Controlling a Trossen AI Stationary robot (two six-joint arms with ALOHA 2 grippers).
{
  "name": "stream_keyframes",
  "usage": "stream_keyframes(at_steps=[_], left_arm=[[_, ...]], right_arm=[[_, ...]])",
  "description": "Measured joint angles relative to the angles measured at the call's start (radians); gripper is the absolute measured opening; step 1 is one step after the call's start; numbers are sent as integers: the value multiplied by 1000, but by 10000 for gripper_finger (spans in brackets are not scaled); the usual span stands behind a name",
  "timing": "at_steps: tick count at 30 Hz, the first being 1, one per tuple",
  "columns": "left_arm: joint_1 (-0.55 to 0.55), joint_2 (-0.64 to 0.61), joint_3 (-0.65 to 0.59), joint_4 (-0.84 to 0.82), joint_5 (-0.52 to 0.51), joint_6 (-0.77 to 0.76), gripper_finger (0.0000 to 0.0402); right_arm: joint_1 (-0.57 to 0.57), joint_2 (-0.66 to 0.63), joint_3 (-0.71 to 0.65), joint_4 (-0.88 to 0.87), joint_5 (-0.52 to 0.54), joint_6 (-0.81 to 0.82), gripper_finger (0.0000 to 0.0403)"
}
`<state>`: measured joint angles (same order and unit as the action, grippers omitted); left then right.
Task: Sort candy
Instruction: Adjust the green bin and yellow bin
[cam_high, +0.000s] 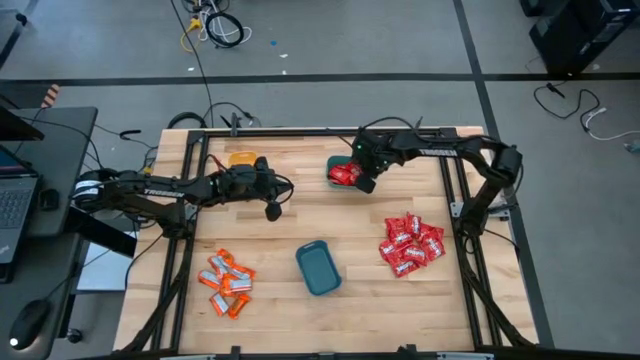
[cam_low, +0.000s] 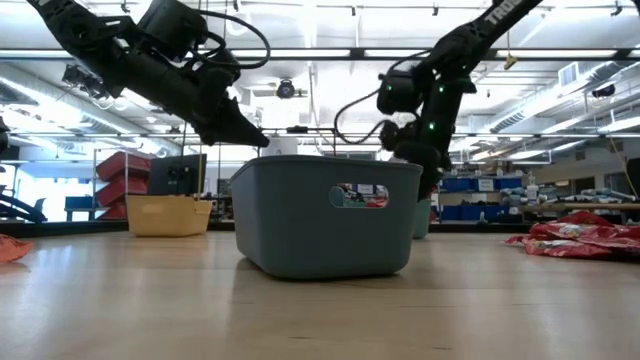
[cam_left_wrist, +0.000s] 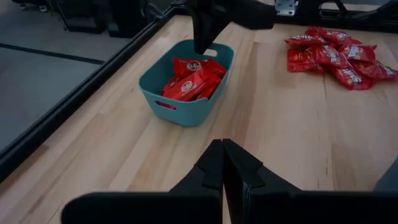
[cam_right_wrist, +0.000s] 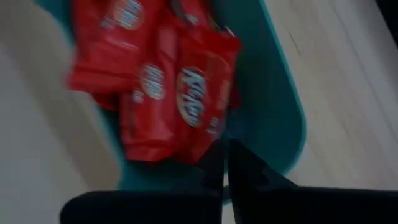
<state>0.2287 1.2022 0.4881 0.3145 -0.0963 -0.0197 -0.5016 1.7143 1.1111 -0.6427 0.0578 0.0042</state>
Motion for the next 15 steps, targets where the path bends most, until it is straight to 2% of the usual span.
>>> stream_keyframes(at_steps=[4, 7, 12, 15], left_arm=[[0, 0, 0, -3, 0, -11, 2], [0, 0, 1, -24, 0, -10, 2], [0, 0, 68, -200, -2, -16, 1], [3, 0, 147, -376, -84, -99, 1]], right_arm=[[-24, 1, 0, -44, 81, 29, 28], [-46, -10, 0, -73, 152, 30, 22], [-71, -49, 0, -104, 187, 20, 3], [-71, -116, 0, -103, 195, 11, 2]])
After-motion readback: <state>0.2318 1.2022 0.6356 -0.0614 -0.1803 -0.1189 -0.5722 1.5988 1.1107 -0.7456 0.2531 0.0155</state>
